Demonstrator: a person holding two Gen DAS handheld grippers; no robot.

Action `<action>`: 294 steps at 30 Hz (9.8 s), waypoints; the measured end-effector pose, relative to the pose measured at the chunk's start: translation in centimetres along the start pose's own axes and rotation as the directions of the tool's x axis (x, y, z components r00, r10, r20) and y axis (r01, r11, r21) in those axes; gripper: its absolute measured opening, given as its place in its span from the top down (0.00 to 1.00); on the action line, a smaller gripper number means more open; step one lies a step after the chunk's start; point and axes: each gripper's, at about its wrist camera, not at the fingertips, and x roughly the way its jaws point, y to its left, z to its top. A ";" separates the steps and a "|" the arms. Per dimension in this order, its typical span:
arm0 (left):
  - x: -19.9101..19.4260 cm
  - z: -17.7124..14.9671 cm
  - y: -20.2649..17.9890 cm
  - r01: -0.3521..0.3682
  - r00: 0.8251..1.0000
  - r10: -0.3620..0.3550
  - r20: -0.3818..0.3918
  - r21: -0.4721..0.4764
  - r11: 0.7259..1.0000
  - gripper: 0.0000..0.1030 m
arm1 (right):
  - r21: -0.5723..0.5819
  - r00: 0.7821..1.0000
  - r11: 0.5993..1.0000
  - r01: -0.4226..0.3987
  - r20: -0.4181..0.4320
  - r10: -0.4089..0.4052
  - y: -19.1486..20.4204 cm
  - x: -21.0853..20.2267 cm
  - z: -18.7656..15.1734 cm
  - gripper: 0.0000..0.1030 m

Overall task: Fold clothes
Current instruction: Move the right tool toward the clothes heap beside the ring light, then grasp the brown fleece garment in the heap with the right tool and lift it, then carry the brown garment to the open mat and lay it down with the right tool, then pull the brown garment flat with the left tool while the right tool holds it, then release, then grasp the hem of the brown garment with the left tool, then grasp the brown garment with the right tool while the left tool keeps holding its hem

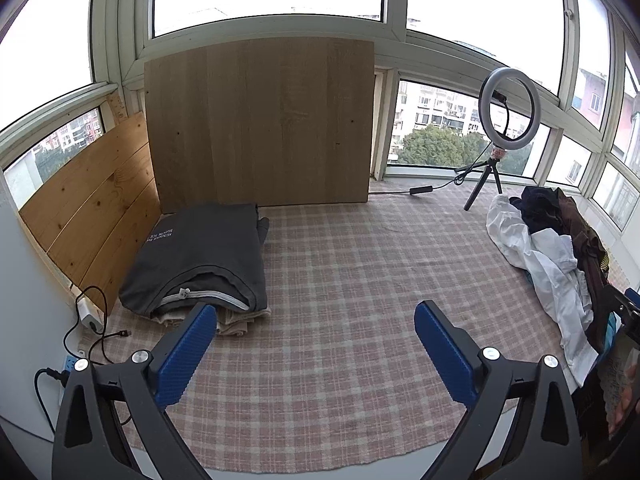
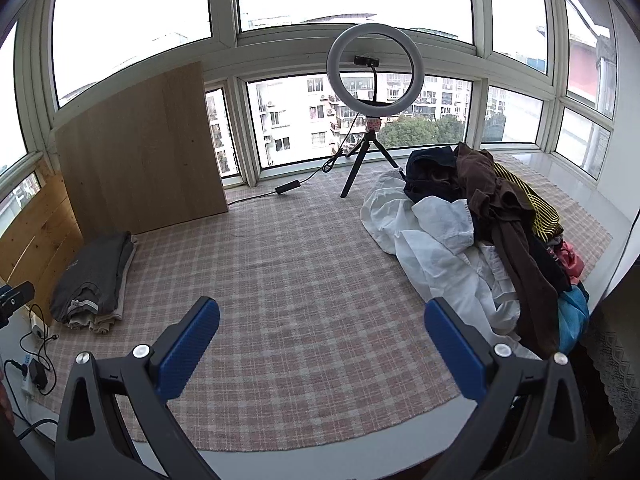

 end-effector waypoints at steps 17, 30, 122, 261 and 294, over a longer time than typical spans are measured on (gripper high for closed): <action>1.7 3.5 -7.2 0.153 0.988 -0.154 0.012 0.072 0.986 0.04 | 0.095 0.985 0.981 0.170 0.022 -0.173 -11.6 -1.6 1.8 0.00; 5.3 5.6 -19.7 0.202 0.979 -0.201 -0.023 0.175 0.964 0.04 | 0.102 0.978 0.973 0.208 0.005 -0.210 -22.4 4.5 6.3 0.00; 6.0 10.5 0.2 0.148 0.988 -0.148 -0.048 0.015 0.989 0.03 | -0.331 0.723 0.651 -0.684 -0.186 0.665 12.4 5.1 33.7 0.85; 25.3 2.8 -6.5 0.635 0.613 -0.388 -0.688 0.138 0.760 0.57 | -0.079 0.456 0.733 -0.676 -0.826 0.332 -3.7 34.1 8.3 0.42; -4.8 30.8 -0.7 0.428 0.870 -0.492 0.033 0.446 0.786 1.00 | -0.448 0.895 0.797 -0.404 -0.014 0.446 -6.6 1.5 32.1 0.91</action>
